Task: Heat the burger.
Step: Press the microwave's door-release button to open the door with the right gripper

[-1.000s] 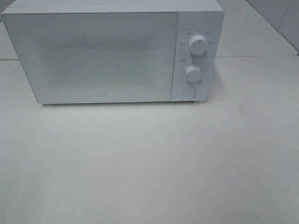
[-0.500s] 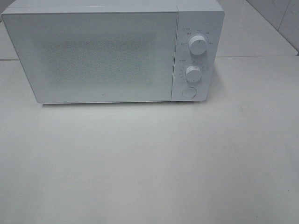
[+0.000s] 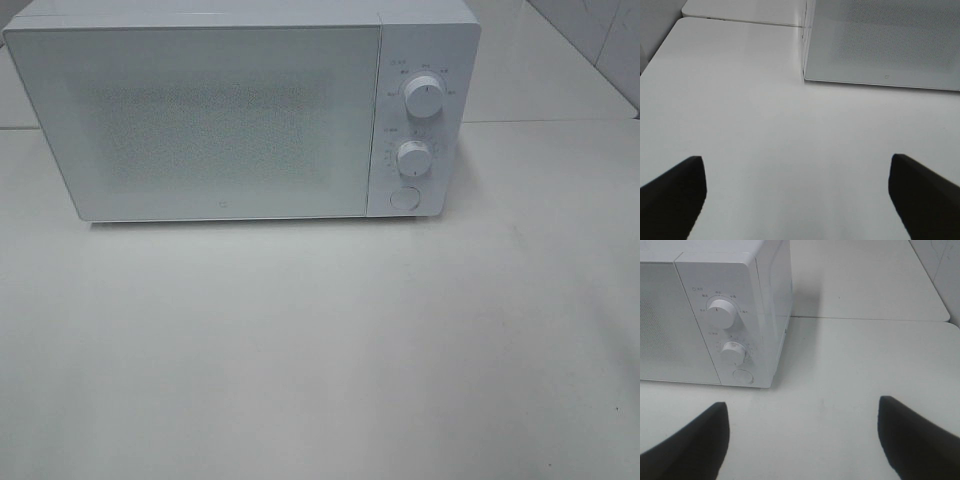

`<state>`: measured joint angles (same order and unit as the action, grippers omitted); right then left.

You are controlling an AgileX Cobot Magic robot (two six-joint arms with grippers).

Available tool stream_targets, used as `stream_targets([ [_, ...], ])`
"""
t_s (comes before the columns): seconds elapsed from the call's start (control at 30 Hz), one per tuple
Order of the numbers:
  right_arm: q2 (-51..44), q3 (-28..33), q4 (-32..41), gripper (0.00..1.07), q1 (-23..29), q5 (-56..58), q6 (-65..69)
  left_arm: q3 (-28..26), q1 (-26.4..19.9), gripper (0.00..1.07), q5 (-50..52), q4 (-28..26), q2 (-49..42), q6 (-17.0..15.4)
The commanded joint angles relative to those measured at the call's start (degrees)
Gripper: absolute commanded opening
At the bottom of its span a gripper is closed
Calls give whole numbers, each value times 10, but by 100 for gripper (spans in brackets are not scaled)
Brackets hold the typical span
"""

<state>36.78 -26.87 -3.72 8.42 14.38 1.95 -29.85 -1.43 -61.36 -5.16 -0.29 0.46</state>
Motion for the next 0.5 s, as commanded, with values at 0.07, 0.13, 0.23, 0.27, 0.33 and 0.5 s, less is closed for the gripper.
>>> stream_targets([
  [0.07,53,2,-4,76,-3,-60,6,2,-2,91,-1,-3,-10,-5],
  [0.13,92,2,-4,76,-3,-101,6,2,-2,91,-1,-3,-10,-5],
  [0.23,125,2,-4,76,-3,-148,6,2,-2,91,-1,-3,-10,-5],
  [0.27,125,2,-4,76,-3,-148,6,2,-2,91,-1,-3,-10,-5],
  [0.33,150,2,-4,76,-3,-182,6,2,-2,91,-1,-3,-10,-5],
  [0.5,221,2,-4,76,-1,-266,3,2,-2,91,-1,-3,-10,-5],
])
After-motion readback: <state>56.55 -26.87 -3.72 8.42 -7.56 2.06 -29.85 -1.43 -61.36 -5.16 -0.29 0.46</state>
